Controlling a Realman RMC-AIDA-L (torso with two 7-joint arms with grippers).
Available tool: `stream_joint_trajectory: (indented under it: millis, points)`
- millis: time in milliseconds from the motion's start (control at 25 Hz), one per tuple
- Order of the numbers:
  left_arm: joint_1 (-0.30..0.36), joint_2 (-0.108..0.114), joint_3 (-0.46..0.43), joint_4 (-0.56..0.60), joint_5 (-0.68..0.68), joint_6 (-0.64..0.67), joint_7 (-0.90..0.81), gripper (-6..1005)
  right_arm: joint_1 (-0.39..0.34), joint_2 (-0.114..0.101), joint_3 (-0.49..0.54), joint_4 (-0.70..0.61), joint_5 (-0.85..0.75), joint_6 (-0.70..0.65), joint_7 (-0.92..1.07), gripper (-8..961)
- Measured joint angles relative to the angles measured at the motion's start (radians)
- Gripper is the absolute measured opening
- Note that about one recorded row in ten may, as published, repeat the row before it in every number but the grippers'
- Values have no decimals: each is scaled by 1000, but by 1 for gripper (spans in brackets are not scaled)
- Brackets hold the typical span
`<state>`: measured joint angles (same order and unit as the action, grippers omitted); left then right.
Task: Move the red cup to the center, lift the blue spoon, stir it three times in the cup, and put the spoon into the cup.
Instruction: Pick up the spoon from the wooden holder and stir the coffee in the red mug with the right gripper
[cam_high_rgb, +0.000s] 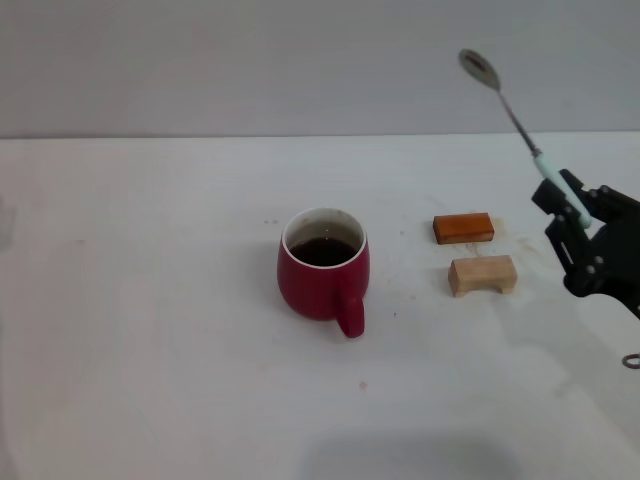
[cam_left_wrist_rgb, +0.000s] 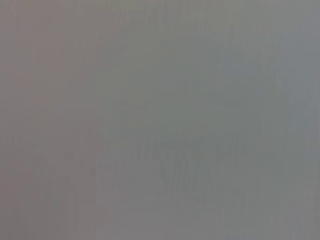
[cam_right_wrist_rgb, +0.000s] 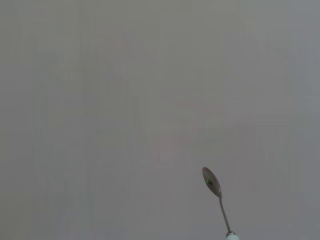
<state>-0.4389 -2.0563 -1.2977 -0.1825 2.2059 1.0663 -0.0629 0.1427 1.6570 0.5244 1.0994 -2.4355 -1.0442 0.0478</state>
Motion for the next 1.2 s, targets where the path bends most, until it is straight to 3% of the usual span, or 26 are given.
stream_joint_trajectory:
  millis: [240,320,600,960,1200]
  points:
    - [0,0,0,0,0,-2,1,863,-70,9,168,145,-199,251,2,126]
    - [0,-1,0,0,0,-7,2,863,-112,21,244,230,-287,362,3,126]
    - [0,-1,0,0,0,-15,2,863,-184,56,366,386,-399,532,3,126]
    - [-1,-1,0,0,-1,-15,2,863,-188,127,459,547,-421,844,-2,126]
    - [-1,0,0,0,-4,-15,2,863,-183,161,491,621,-422,1002,-9,126]
